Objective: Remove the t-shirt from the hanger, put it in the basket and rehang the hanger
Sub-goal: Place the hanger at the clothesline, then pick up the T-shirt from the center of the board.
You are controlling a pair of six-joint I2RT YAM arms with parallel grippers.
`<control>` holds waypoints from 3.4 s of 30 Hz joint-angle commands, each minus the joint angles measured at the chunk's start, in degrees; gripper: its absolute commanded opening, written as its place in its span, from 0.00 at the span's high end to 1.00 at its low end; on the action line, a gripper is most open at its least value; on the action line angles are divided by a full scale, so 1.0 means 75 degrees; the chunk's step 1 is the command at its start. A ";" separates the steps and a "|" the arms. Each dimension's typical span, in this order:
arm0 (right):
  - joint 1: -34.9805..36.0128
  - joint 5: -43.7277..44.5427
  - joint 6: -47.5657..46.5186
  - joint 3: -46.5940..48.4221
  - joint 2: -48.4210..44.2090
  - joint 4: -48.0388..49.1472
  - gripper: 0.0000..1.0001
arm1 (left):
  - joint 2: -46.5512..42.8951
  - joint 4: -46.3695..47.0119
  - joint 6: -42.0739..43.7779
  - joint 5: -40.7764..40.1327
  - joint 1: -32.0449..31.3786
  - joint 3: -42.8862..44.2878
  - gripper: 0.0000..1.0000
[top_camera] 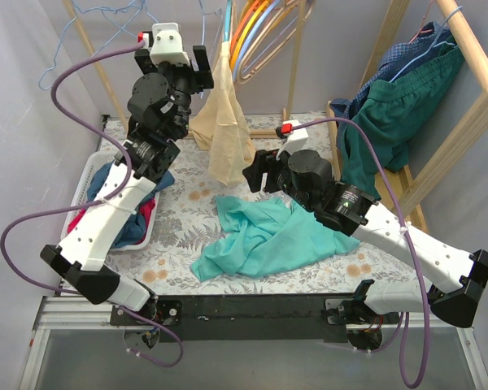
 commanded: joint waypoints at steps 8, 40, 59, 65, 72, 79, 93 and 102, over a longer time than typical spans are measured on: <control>-0.0012 0.0282 -0.0412 0.0202 -0.0038 -0.0295 0.04 | 0.0521 -0.2789 -0.0885 0.1891 0.0029 0.2667 0.02; -0.0035 -0.0562 0.0021 -0.1931 -0.1010 0.0079 0.11 | 0.1991 -0.1975 -0.1016 0.0979 0.0029 0.2718 0.40; -0.0035 -0.0492 0.0114 -0.2060 -0.1127 0.0056 0.13 | 0.1734 -0.1168 -0.0852 0.1050 0.0029 0.2530 1.00; -0.0035 -0.0504 0.0115 -0.2072 -0.1057 0.0044 0.13 | 0.1605 -0.0559 -0.0548 0.1213 0.0006 0.2730 1.00; -0.0023 -0.0551 0.0126 -0.2048 -0.0928 0.0044 0.14 | 0.1266 0.0449 0.0132 0.1015 -0.0205 0.2531 1.00; -0.0035 -0.0562 0.0138 -0.1931 -0.0788 0.0021 0.14 | 0.0867 0.0954 0.0425 0.0816 -0.0276 0.1875 1.00; -0.0035 -0.0352 -0.0763 -0.1790 -0.0203 -0.0960 0.04 | 0.0598 0.1329 0.0601 0.0522 -0.0276 0.1381 1.00; -0.0047 -0.0890 -0.0788 -0.2785 0.1251 -0.0836 0.02 | 0.0234 0.0768 0.0449 0.0557 -0.0288 0.1405 1.00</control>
